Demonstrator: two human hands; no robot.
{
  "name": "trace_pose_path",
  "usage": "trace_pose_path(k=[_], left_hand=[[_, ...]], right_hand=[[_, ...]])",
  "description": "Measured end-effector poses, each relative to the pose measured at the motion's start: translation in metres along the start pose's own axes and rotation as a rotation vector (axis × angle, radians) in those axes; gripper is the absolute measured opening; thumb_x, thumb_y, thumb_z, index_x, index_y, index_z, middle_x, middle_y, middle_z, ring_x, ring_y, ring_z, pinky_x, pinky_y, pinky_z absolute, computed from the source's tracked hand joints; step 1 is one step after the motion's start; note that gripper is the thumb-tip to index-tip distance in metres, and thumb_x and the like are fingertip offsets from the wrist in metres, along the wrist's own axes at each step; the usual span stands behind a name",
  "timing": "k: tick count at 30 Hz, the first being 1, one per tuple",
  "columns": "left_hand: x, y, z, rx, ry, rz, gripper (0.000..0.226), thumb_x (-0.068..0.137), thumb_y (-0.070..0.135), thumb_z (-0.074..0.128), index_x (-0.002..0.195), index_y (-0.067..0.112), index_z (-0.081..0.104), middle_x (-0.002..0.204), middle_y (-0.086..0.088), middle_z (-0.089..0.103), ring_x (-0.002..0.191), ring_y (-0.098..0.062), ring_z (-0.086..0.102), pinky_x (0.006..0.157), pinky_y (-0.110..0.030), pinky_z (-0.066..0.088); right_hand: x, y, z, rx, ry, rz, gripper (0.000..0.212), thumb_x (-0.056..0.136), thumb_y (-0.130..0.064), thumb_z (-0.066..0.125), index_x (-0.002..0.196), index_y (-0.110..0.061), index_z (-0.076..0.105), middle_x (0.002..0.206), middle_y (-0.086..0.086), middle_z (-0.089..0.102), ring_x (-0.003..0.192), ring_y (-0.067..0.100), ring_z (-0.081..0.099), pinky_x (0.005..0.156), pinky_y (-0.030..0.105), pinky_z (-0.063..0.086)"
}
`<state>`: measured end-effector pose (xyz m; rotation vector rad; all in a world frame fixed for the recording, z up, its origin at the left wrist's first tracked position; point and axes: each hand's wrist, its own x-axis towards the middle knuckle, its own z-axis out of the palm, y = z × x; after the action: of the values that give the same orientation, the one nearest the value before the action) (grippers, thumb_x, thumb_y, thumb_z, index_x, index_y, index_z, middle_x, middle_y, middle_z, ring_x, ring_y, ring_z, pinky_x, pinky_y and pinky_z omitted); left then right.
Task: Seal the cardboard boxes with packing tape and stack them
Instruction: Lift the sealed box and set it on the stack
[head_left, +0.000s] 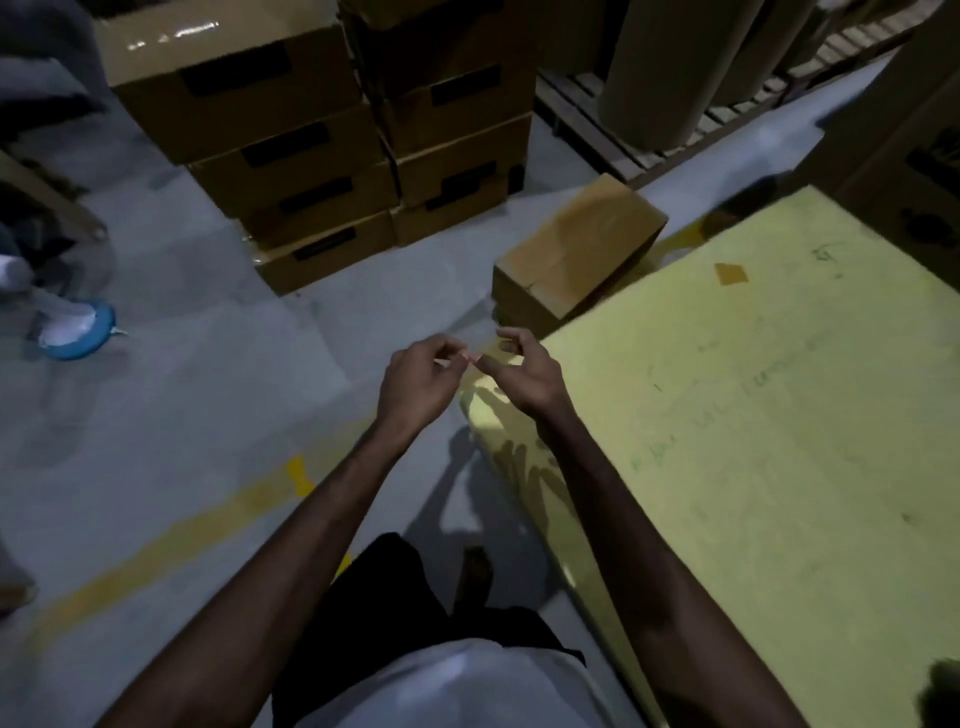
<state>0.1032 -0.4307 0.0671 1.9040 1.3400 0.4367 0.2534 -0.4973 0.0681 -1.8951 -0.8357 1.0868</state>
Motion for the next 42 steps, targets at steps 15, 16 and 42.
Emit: trace_pose_path(k=[15,16,42], left_hand=[[0.418,-0.061,0.017,0.128,-0.478,0.104,0.054,0.090,0.059,0.058,0.114,0.015,0.077,0.109,-0.004,0.079,0.102,-0.022,0.074,0.092,-0.039,0.057],[0.442,-0.068,0.026,0.147,-0.512,0.109,0.054,0.091,0.059,0.057,0.114,0.014,0.077,0.109,-0.005,0.078,0.103,-0.024,0.073,0.092,-0.039,0.057],[0.738,-0.257,0.427,-0.073,-0.864,-0.286,0.102,0.065,0.070,0.088,0.150,0.033,0.044,0.140,0.002,0.062,0.125,-0.023,0.062,0.102,-0.047,0.054]], right_hand=[[0.343,-0.026,0.020,0.182,0.402,0.393,0.033,0.094,-0.035,0.074,0.122,-0.021,0.062,0.115,0.002,0.066,0.100,0.023,0.064,0.084,0.037,0.051],[0.363,-0.018,0.020,0.202,0.431,0.449,0.042,0.093,-0.038,0.074,0.128,-0.022,0.059,0.116,0.001,0.066,0.095,0.019,0.064,0.079,0.032,0.050],[0.648,0.327,-0.042,0.590,0.664,0.813,0.126,0.044,-0.059,0.092,0.152,-0.031,0.034,0.139,0.001,0.057,0.128,0.029,0.054,0.108,0.056,0.047]])
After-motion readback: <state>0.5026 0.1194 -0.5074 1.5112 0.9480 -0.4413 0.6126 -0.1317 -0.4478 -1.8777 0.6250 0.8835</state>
